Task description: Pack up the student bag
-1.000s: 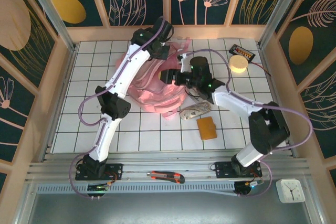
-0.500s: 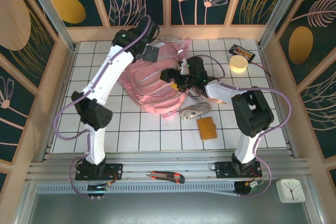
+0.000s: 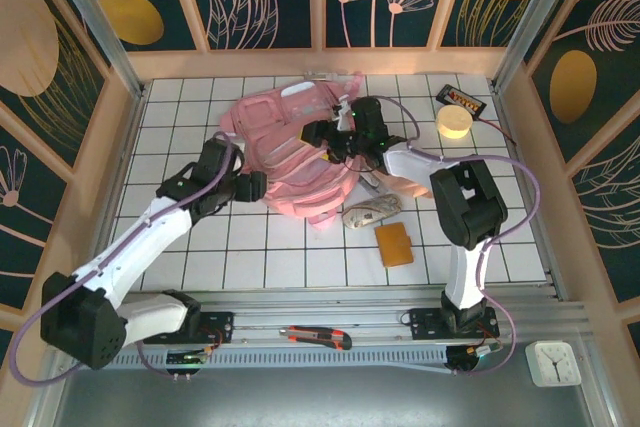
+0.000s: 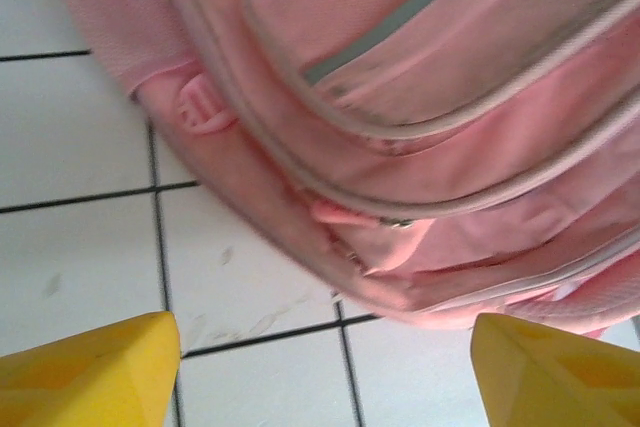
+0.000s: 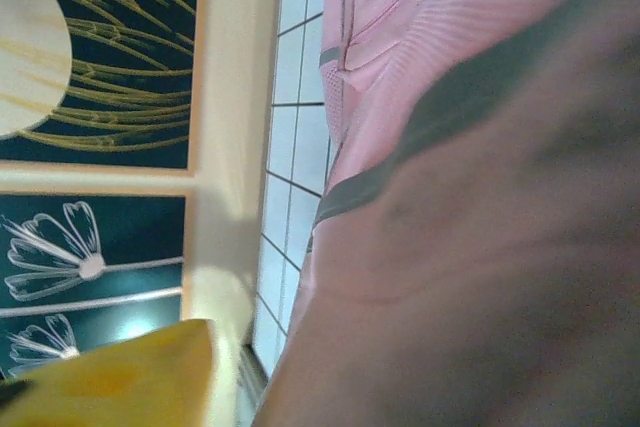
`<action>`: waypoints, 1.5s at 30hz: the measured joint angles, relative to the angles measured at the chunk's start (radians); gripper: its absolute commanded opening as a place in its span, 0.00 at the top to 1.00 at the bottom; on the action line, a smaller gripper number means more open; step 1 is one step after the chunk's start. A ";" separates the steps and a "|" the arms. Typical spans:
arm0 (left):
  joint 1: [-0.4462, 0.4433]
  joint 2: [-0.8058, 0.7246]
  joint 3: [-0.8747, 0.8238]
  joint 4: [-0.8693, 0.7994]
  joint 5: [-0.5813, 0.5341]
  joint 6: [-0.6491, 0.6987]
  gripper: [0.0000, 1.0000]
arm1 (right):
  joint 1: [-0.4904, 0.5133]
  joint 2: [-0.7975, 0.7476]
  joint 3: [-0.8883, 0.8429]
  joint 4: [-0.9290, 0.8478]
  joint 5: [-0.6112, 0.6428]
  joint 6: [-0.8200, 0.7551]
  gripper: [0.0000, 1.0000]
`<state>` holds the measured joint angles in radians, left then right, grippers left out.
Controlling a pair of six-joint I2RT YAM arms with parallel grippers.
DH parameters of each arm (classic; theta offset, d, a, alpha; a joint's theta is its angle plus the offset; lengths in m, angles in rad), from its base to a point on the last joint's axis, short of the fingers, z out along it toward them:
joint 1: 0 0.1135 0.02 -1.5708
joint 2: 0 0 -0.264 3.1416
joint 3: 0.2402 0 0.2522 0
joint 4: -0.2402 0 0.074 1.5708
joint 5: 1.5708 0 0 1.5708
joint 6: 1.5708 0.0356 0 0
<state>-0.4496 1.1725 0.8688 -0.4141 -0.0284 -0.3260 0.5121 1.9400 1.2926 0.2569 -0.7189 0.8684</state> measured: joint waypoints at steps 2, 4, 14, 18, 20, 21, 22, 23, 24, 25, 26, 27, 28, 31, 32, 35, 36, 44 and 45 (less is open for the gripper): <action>0.000 0.005 -0.021 0.065 0.040 0.016 0.29 | 0.001 0.012 0.038 -0.011 -0.008 0.010 0.85; 0.000 0.006 -0.026 0.112 0.056 0.045 0.23 | 0.002 0.016 0.078 -0.037 -0.009 0.020 0.91; -0.048 0.146 0.107 0.268 0.060 0.340 0.01 | 0.021 0.057 0.281 -0.219 0.013 0.055 0.95; -0.080 0.229 0.137 0.289 -0.006 0.411 0.01 | 0.033 0.072 0.341 -0.275 0.023 0.060 0.95; -0.080 0.261 0.146 0.286 -0.052 0.429 0.02 | 0.039 0.072 0.345 -0.285 0.033 0.066 0.94; -0.080 0.279 0.158 0.280 -0.077 0.432 0.07 | 0.041 0.072 0.345 -0.285 0.036 0.068 0.92; -0.080 0.296 0.172 0.277 -0.101 0.437 0.12 | 0.043 0.072 0.345 -0.287 0.037 0.071 0.89; -0.079 0.320 0.193 0.275 -0.126 0.439 0.21 | 0.044 0.072 0.345 -0.288 0.039 0.076 0.83; -0.079 0.339 0.213 0.275 -0.143 0.444 0.60 | 0.044 0.072 0.343 -0.287 0.039 0.082 0.73; -0.078 0.355 0.231 0.274 -0.151 0.452 0.90 | 0.044 0.072 0.335 -0.280 0.039 0.085 0.68; -0.076 0.374 0.256 0.269 -0.158 0.454 1.00 | 0.044 0.069 0.320 -0.261 0.037 0.088 0.65; -0.076 0.392 0.281 0.258 -0.165 0.454 1.00 | 0.044 0.064 0.299 -0.237 0.034 0.089 0.60; -0.079 0.403 0.298 0.246 -0.165 0.454 1.00 | 0.044 0.059 0.278 -0.219 0.034 0.087 0.55; -0.080 0.428 0.334 0.204 -0.163 0.454 1.00 | 0.036 0.028 0.211 -0.185 0.030 0.065 0.33; -0.079 0.433 0.342 0.196 -0.162 0.457 1.00 | 0.030 0.013 0.193 -0.190 0.029 0.047 0.27; -0.057 0.436 0.363 0.175 -0.163 0.451 1.00 | -0.008 -0.053 0.166 -0.262 0.055 -0.041 0.01; -0.049 0.436 0.370 0.170 -0.163 0.449 1.00 | -0.030 -0.085 0.158 -0.290 0.075 -0.082 0.01; -0.033 0.435 0.382 0.151 -0.164 0.425 1.00 | -0.233 -0.306 0.112 -0.578 0.331 -0.336 0.01; -0.033 0.435 0.382 0.150 -0.164 0.420 1.00 | -0.270 -0.315 0.101 -0.628 0.362 -0.354 0.01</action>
<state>-0.4824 1.6070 1.2510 -0.2638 -0.1925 0.0940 0.2420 1.6249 1.3941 -0.3710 -0.3573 0.5144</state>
